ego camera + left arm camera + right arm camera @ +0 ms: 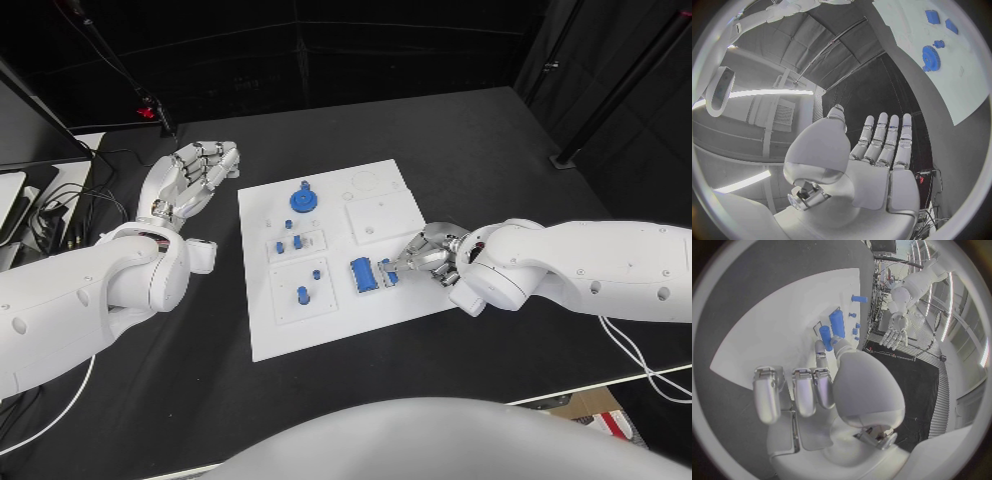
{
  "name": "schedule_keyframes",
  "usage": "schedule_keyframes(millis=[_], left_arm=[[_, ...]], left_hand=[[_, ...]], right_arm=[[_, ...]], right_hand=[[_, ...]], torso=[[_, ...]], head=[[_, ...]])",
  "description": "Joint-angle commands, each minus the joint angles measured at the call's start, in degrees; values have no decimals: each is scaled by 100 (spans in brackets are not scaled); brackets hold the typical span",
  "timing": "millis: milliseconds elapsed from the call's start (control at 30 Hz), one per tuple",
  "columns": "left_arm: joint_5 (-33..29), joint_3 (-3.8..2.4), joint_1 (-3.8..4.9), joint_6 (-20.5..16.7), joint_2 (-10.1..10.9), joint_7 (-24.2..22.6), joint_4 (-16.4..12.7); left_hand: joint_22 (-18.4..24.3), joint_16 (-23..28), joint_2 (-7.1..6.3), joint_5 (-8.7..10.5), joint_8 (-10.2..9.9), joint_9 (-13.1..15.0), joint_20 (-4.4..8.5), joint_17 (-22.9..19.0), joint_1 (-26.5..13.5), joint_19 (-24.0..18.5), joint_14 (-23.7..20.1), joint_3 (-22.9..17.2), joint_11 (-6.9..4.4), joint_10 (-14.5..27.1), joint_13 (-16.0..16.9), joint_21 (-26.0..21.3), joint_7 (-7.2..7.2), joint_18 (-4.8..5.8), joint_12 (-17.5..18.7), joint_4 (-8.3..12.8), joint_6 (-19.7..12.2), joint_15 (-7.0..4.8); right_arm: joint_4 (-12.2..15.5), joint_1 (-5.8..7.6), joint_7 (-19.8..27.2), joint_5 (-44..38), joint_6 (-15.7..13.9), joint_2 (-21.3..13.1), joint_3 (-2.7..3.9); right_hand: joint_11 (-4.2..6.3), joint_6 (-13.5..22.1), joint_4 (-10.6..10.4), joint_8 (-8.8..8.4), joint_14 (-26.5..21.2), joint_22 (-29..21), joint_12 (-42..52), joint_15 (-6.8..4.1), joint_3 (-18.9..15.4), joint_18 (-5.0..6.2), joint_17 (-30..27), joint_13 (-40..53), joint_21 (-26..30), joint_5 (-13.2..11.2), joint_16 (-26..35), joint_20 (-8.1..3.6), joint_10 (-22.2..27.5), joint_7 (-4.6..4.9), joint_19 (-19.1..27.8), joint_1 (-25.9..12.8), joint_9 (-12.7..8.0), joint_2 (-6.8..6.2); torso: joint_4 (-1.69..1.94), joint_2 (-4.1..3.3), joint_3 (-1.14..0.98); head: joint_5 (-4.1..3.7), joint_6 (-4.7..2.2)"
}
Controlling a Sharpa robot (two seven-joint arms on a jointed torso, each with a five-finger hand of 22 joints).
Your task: Assemble the parts on the task board
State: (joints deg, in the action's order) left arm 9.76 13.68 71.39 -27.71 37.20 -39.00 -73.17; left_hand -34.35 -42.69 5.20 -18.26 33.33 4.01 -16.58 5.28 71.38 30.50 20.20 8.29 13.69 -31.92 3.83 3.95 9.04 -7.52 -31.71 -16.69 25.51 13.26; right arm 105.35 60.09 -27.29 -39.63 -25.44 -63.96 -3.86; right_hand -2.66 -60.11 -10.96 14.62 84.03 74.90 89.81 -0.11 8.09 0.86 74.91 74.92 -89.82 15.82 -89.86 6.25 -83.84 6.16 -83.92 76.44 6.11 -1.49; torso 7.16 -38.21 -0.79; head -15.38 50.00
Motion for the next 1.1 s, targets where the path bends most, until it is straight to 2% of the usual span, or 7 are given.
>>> schedule_keyframes(millis=[33,533,933,1100], left_arm=[[-7,-6,9,39,-2,-455,-5],[-7,-6,9,38,0,-450,-4],[-7,-6,9,40,-6,-447,-1],[-7,-6,9,43,-8,-445,-1]], left_hand=[[8,-40,68,-24,19,-9,-2,-4,-6,-16,-27,37,-6,40,-8,25,701,80,-19,-1,-47,-5],[9,-42,70,-26,21,-9,-2,-6,-4,-17,-26,38,-6,41,-8,25,701,80,-20,0,-48,-6],[10,-46,73,-29,24,-9,-2,-9,0,-17,-23,40,-6,42,-8,26,701,80,-24,0,-50,-6],[10,-46,73,-29,24,-9,-2,-9,0,-17,-23,40,-6,42,-8,26,701,80,-24,0,-50,-6]], right_arm=[[13,-10,-138,-126,183,14,-14],[36,-10,-138,-555,313,31,-14],[37,-10,-35,-862,301,64,-14],[50,-10,-6,-1098,317,80,-14]], right_hand=[[-27,-8,-6,-47,597,1510,19,-22,-45,-86,1509,1508,-18,6,-14,-31,-616,50,-608,-52,-6,-1],[-39,-31,-51,-105,597,1510,19,-26,-168,-86,1509,1508,-18,-54,-14,-31,-616,59,-608,-131,-5,-58],[-42,-40,-95,-130,597,1510,19,-34,-226,-86,1509,1508,-18,-66,-14,-35,-616,62,-608,-178,-1,-55],[-66,66,-156,-176,597,1510,19,-33,-315,-86,1509,1508,-18,-37,-14,-37,-616,94,-608,-237,-9,-52]], torso=[[-2,4,0],[-5,-2,-1],[-4,0,1],[0,-1,-1]], head=[[1,0],[27,0],[48,0],[58,0]])
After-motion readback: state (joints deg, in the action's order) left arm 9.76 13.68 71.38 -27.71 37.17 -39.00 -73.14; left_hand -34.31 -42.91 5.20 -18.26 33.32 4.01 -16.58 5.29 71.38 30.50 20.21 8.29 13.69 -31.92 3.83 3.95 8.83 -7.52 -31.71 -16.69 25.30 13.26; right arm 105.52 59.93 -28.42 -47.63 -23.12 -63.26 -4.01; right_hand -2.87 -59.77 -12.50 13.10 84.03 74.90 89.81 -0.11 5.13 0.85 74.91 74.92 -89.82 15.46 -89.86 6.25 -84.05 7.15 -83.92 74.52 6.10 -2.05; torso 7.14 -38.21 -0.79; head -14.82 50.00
